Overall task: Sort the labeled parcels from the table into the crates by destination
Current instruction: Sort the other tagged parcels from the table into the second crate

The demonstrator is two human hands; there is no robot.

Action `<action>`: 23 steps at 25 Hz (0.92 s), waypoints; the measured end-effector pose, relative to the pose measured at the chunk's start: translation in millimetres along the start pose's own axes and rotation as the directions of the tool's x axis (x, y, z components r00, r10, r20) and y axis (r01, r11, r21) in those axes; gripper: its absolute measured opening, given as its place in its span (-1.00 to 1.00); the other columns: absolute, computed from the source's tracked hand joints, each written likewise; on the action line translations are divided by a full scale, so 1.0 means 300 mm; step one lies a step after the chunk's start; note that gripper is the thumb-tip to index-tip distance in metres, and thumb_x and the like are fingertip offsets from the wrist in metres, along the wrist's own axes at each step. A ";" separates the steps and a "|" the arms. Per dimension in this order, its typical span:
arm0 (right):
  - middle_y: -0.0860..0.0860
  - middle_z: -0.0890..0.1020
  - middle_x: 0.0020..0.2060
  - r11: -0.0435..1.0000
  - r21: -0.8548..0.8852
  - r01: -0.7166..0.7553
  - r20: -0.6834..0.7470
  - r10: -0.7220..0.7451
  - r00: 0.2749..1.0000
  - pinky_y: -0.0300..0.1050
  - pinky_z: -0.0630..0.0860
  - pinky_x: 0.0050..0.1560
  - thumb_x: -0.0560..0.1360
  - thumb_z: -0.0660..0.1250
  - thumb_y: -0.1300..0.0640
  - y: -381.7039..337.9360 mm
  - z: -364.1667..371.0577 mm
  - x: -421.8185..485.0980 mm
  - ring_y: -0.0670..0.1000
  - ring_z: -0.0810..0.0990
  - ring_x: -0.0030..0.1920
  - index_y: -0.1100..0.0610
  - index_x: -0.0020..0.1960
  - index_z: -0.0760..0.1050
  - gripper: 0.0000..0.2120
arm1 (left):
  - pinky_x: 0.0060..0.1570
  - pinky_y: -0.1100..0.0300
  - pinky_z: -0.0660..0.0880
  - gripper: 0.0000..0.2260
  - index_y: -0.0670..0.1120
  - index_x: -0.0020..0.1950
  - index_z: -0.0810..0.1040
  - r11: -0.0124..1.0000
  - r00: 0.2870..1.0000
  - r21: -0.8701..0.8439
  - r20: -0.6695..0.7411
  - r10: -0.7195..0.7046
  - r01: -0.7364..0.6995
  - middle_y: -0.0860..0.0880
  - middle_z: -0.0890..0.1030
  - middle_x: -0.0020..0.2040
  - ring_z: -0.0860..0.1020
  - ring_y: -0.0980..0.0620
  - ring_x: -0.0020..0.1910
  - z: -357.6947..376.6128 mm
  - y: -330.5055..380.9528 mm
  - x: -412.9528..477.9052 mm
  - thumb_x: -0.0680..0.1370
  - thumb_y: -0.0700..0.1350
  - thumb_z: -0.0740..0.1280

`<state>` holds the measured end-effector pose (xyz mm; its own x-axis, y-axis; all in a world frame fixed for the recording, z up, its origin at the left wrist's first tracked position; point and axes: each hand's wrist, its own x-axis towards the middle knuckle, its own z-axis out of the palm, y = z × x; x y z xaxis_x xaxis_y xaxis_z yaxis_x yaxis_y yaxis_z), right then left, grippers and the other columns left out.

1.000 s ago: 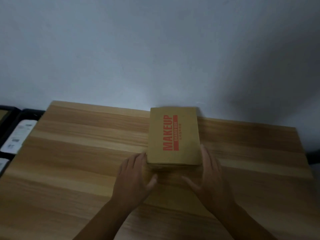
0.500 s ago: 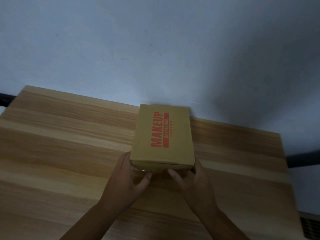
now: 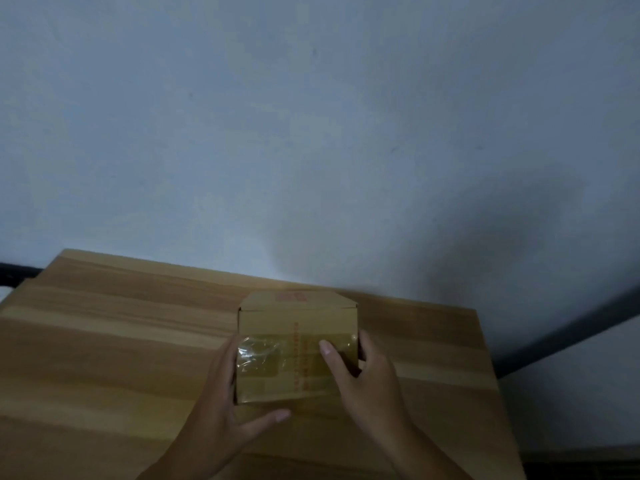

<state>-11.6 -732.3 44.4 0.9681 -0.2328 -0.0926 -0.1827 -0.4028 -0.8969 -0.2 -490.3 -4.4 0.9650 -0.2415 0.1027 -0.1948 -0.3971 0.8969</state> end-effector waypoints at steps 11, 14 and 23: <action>-0.35 0.23 0.37 0.957 0.026 0.289 0.126 -0.290 0.949 -0.14 0.47 0.37 0.39 0.51 -0.25 -0.105 -0.169 -0.115 -0.19 0.31 0.44 -0.35 0.58 0.05 -0.08 | -0.18 0.28 0.53 -0.58 0.19 0.12 0.60 0.957 0.911 -0.256 -0.349 -0.221 0.135 0.17 0.68 0.01 0.62 0.30 -0.03 0.038 0.240 0.009 0.29 0.25 0.45; -0.35 0.01 0.55 0.940 0.060 0.335 0.170 -0.341 0.925 0.00 0.42 0.45 0.41 0.51 -0.22 -0.108 -0.192 -0.139 -0.14 0.15 0.56 -0.39 0.58 -0.09 -0.02 | -0.07 0.20 0.50 -0.46 -0.05 0.19 0.58 0.947 0.884 -0.261 -0.375 -0.279 0.188 0.07 0.66 0.06 0.61 0.15 0.05 0.055 0.268 -0.024 0.36 0.26 0.42; -0.41 0.55 0.25 0.938 0.319 0.134 0.184 -0.200 0.962 -0.32 0.61 0.04 0.46 0.49 -0.17 -0.090 -0.202 -0.128 -0.32 0.57 0.21 -0.61 0.39 0.06 -0.24 | 0.08 0.07 0.48 -0.38 0.32 0.34 0.48 0.922 0.825 -0.277 -0.426 -0.370 0.270 0.27 0.62 0.19 0.56 0.30 0.15 0.057 0.409 -0.167 0.34 0.52 0.31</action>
<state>-54.2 -766.2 98.3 0.9997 0.0199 0.0108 0.0133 -0.1271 -0.9918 -75.6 -542.0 93.0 0.9435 0.3251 -0.0634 0.1295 -0.1857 0.9740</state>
